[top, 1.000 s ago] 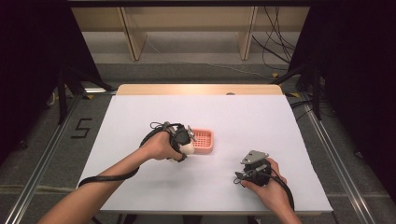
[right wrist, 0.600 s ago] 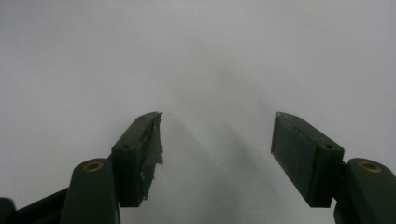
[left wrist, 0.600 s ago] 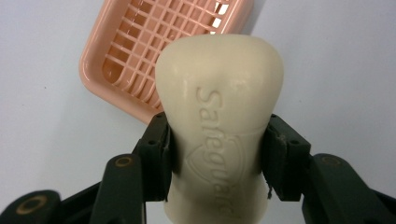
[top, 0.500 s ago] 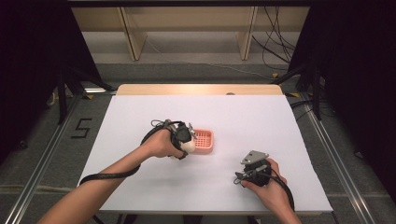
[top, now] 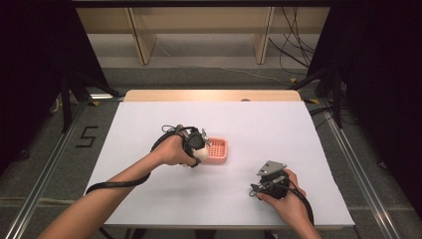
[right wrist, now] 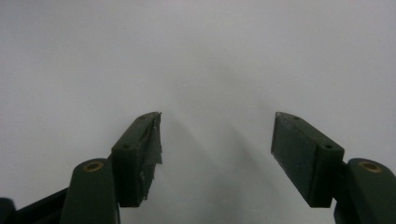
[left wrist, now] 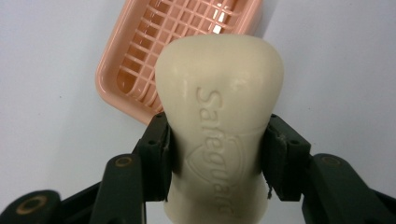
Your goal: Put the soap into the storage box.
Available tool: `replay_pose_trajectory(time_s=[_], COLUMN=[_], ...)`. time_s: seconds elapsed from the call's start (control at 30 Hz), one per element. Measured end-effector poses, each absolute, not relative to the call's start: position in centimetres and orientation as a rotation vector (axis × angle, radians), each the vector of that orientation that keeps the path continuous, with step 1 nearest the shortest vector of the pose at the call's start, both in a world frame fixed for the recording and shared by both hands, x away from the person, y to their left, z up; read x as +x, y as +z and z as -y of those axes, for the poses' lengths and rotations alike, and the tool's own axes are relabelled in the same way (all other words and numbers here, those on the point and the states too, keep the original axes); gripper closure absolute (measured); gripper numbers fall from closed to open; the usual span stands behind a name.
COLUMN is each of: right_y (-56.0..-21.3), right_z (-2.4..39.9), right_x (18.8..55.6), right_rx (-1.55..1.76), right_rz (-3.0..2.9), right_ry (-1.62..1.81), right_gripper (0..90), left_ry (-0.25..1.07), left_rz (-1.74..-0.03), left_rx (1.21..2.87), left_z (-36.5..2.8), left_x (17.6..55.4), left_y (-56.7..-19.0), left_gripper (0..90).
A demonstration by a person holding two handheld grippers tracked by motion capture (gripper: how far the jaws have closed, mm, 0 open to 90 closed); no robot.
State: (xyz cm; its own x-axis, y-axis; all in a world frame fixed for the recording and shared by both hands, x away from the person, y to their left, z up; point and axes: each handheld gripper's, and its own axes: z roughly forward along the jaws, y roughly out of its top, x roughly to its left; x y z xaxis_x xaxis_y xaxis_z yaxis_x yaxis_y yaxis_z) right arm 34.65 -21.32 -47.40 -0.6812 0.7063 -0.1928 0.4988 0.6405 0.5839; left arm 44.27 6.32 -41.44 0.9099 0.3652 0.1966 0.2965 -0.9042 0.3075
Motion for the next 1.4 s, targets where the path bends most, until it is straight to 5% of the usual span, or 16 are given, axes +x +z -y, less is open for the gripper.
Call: replay_pose_trajectory(time_s=[1.4], right_y=[-47.4], right_z=[21.5], right_x=[34.7], right_rx=[0.95], right_rz=[-2.459], right_ry=[0.703], right_gripper=[33.8], left_ry=[0.413], left_rz=[-0.444], left_rx=[2.776], left_z=[-5.5], left_x=[46.2], left_y=[-41.2], left_gripper=[49.6])
